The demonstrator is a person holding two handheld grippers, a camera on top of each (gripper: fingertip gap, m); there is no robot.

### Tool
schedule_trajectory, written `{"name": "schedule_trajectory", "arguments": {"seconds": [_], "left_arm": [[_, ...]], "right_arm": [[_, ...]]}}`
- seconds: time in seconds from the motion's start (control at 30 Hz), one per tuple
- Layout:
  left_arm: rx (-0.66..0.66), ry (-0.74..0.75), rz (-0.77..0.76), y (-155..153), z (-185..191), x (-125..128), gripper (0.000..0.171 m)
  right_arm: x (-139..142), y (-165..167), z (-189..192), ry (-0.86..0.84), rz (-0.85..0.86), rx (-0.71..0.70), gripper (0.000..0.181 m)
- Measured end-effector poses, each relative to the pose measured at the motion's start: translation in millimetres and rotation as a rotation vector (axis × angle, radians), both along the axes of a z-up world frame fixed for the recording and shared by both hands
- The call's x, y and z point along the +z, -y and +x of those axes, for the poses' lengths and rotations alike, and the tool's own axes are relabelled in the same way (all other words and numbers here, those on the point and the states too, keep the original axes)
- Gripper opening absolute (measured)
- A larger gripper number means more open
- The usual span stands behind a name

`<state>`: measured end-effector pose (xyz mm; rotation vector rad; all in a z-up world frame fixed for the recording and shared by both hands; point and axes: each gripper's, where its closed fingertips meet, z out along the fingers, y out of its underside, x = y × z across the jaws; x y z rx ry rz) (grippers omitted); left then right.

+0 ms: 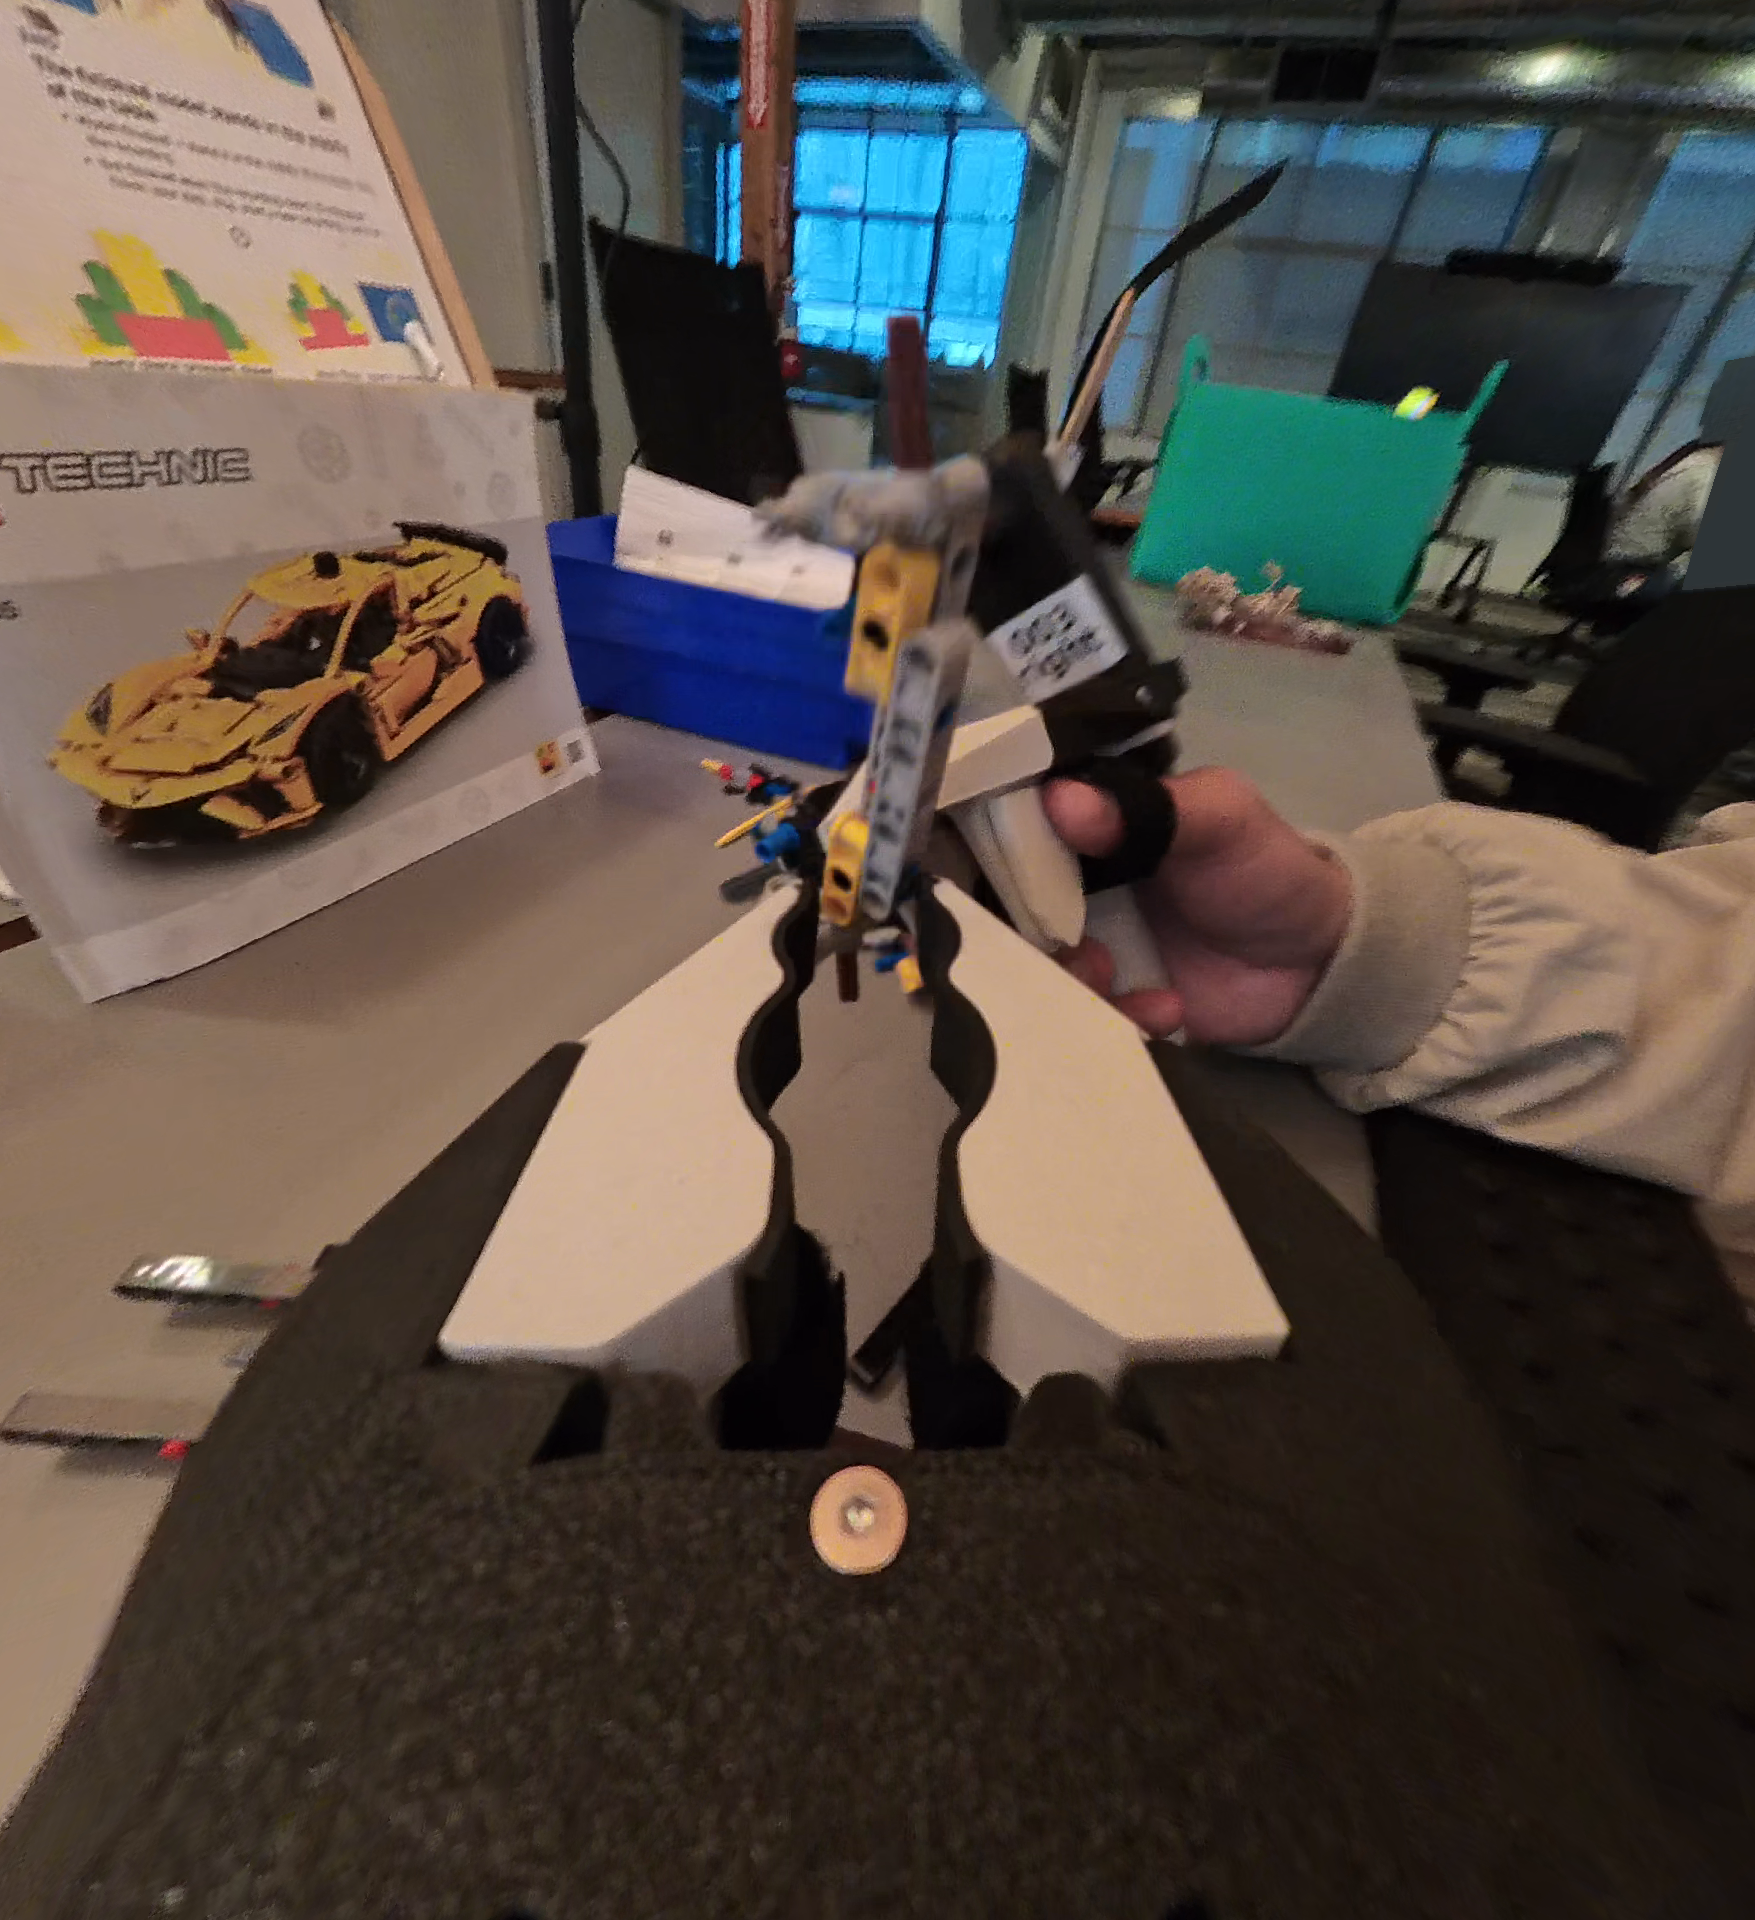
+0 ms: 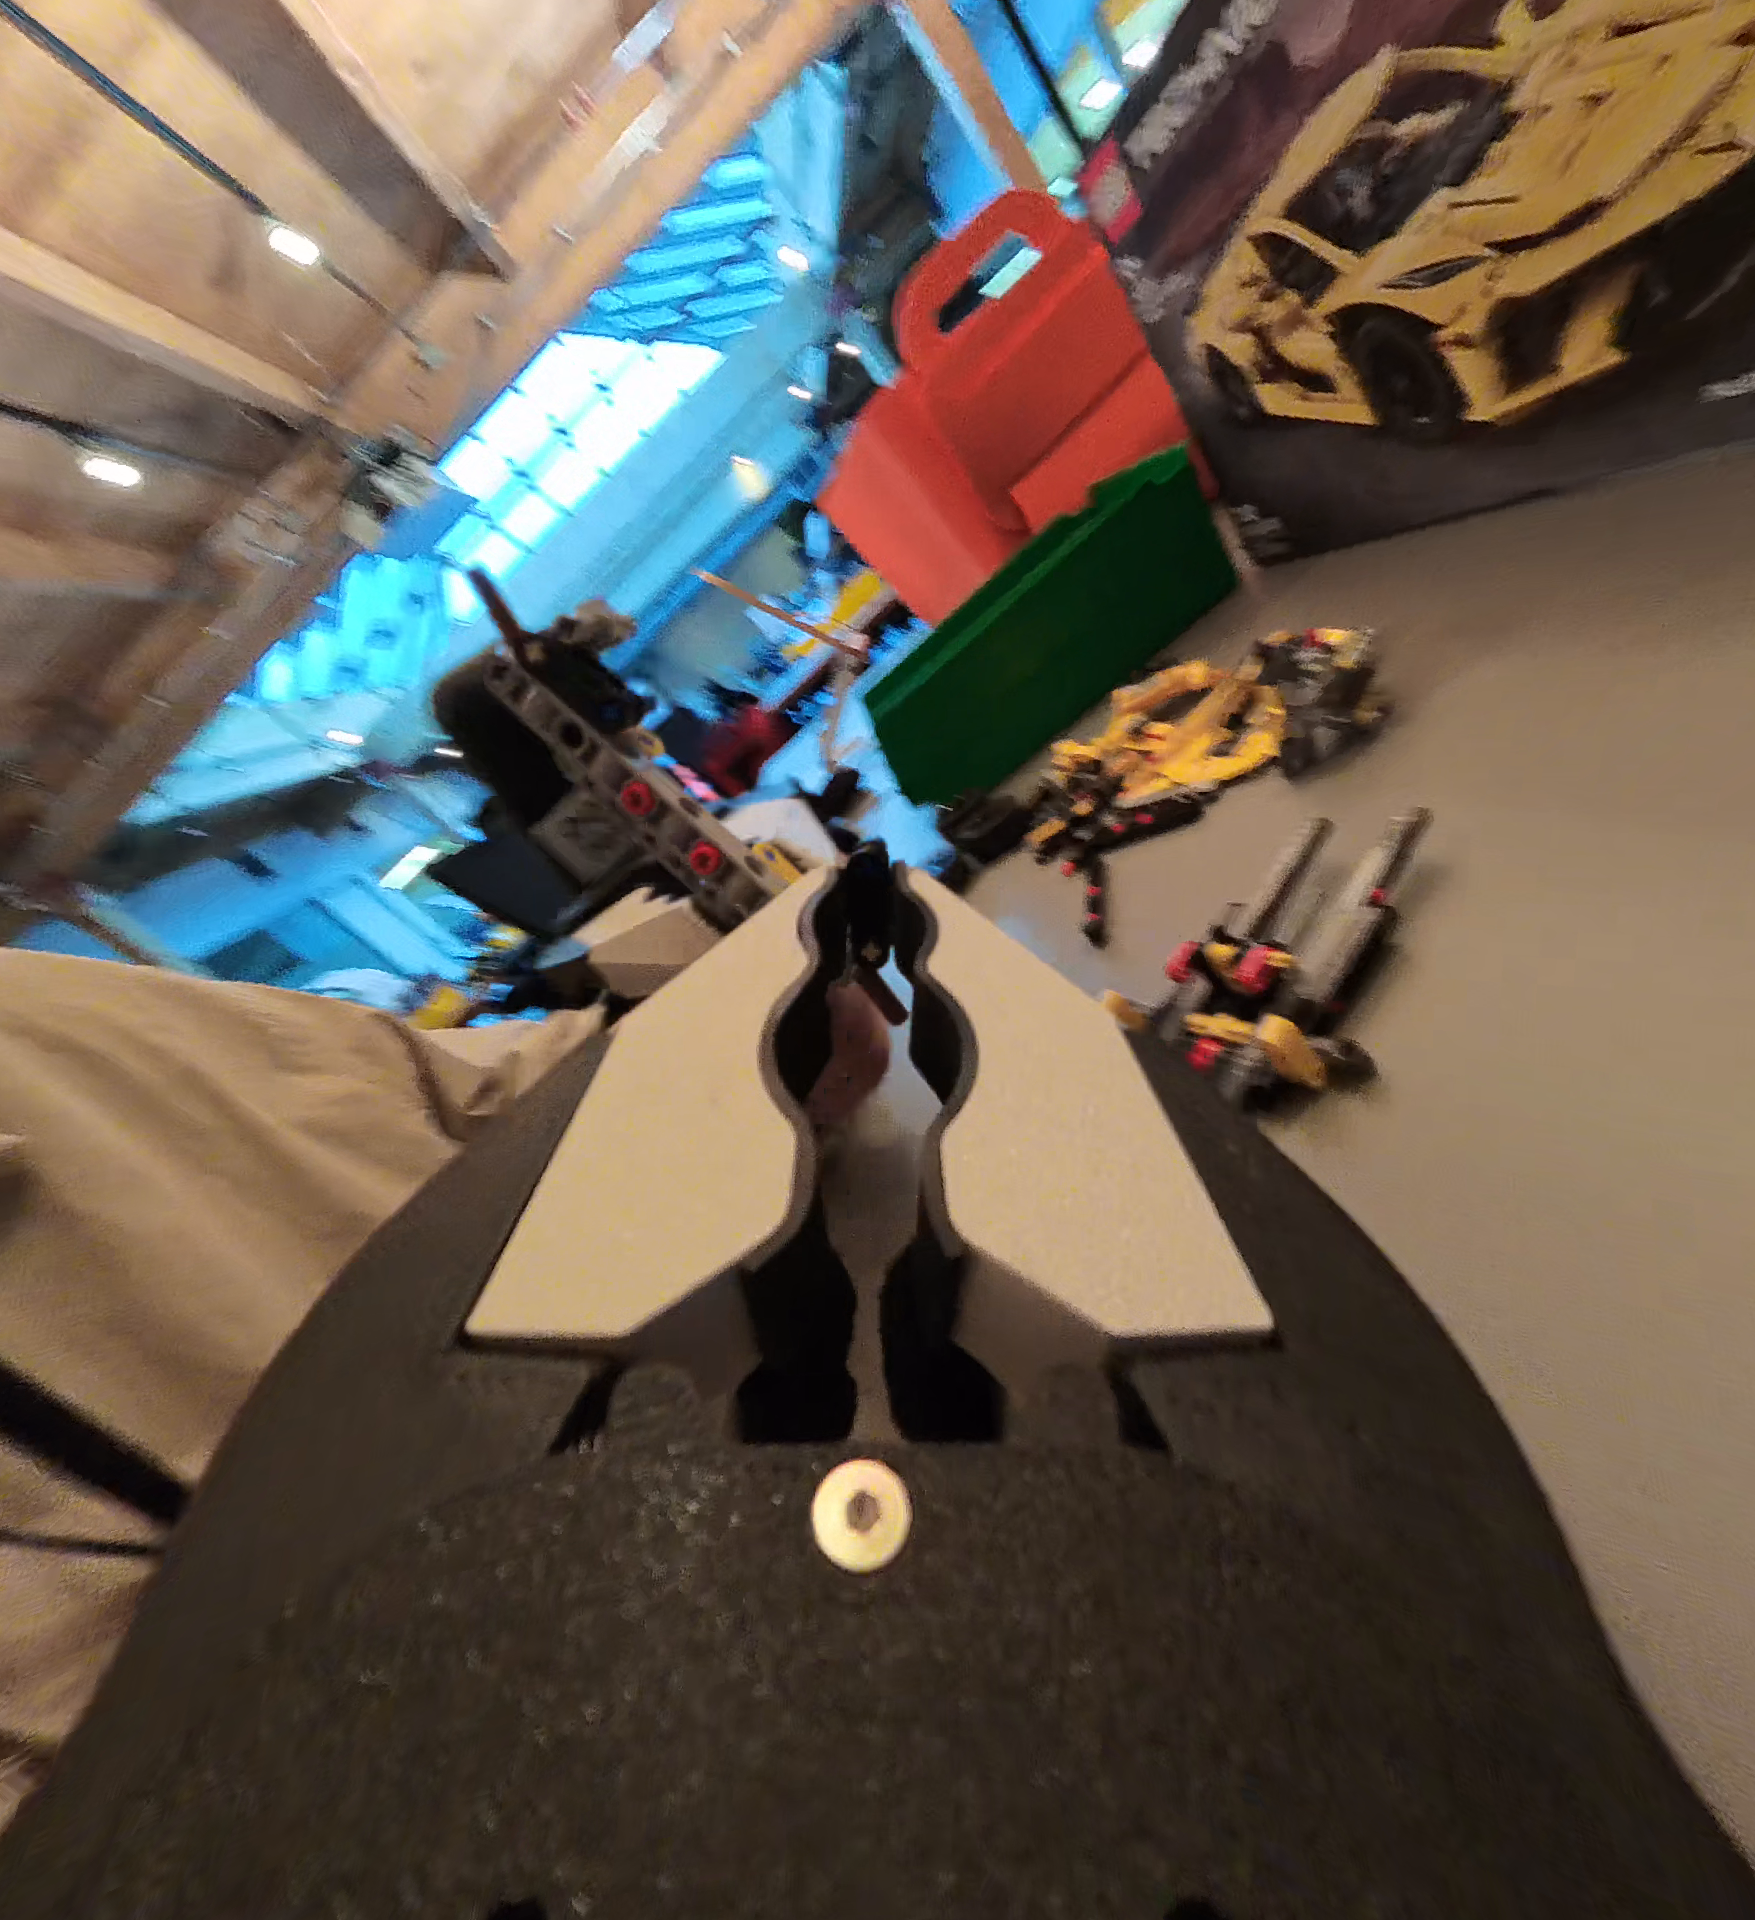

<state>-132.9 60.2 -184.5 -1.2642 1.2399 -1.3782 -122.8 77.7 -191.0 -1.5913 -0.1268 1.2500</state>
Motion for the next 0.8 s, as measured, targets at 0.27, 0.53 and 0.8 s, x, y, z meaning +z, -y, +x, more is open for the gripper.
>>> {"name": "schedule_trajectory", "arguments": {"seconds": [0.27, 0.53, 0.8], "left_arm": [[-0.211, 0.161, -0.247, -1.9, -29.1, 34.3, 0.016], [-0.267, 0.019, -0.192, 16.9, -21.3, 12.5, 0.017], [-0.275, -0.022, -0.158, 24.8, -17.2, 3.9, 0.010]], "right_arm": [[29.7, 36.2, -15.1, -0.136, 0.114, 0.279, 0.006], [14.0, 37.2, -30.6, 0.026, 0.113, 0.276, 0.006], [8.9, 37.7, -35.7, 0.062, 0.108, 0.287, 0.006]]}}
